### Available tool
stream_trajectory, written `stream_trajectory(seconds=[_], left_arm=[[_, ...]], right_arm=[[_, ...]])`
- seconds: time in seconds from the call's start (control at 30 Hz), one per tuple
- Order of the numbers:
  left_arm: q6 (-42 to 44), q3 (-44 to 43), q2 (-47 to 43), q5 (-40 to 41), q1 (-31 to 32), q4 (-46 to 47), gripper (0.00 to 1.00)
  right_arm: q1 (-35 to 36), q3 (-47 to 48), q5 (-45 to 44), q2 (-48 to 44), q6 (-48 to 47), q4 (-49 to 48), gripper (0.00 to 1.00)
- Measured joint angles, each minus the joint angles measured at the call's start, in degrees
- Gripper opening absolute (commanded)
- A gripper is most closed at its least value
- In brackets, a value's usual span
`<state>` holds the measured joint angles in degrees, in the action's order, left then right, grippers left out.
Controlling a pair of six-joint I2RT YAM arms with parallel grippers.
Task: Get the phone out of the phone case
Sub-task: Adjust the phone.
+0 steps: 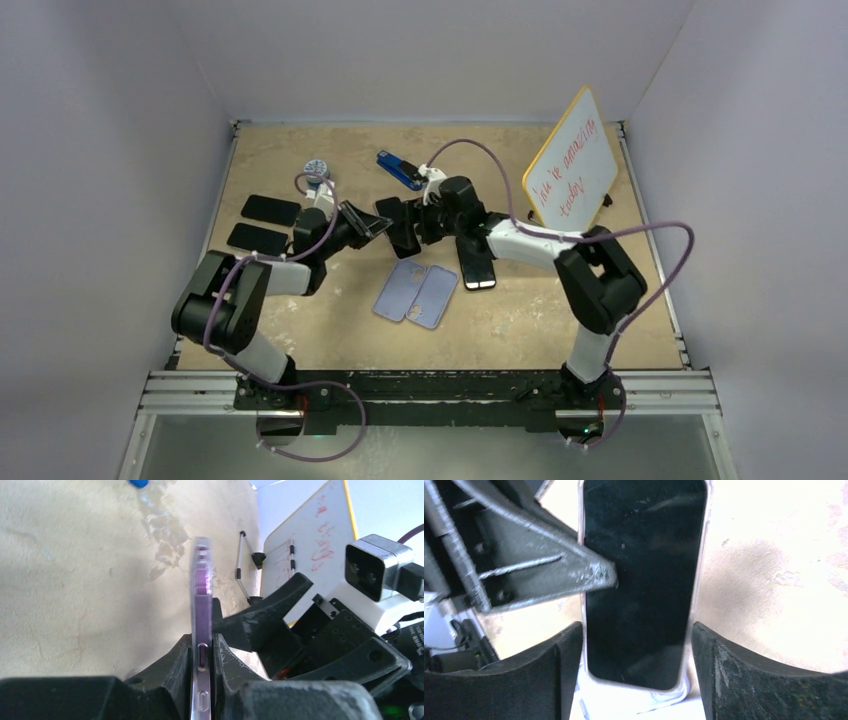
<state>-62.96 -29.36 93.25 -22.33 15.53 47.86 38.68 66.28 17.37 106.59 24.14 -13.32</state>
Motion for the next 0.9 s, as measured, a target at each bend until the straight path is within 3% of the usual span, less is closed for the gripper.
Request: stream_trajectory(seconds=[0.23, 0.4, 0.57, 0.9], left_arm=[[1.14, 5.60, -5.84, -6.45, -3.85, 7.54, 0.00], [0.96, 7.87, -9.05, -12.52, -5.27, 10.84, 0.00], [0.94, 7.98, -15.89, -18.69, -5.27, 13.20, 0.00], [0.96, 7.98, -26.95, -23.23, -5.22, 12.70, 0.00]], right_arm=[[-0.46, -10.95, 2.36, -16.04, -0.50, -9.33, 0.79], [-0.50, -17.79, 5.66, -23.71, -0.74, -14.99, 0.78], [-0.50, -22.29, 9.84, -25.51, -1.42, -17.84, 0.76], [-0.50, -26.34, 18.49, -28.72, -7.76, -20.31, 0.72]])
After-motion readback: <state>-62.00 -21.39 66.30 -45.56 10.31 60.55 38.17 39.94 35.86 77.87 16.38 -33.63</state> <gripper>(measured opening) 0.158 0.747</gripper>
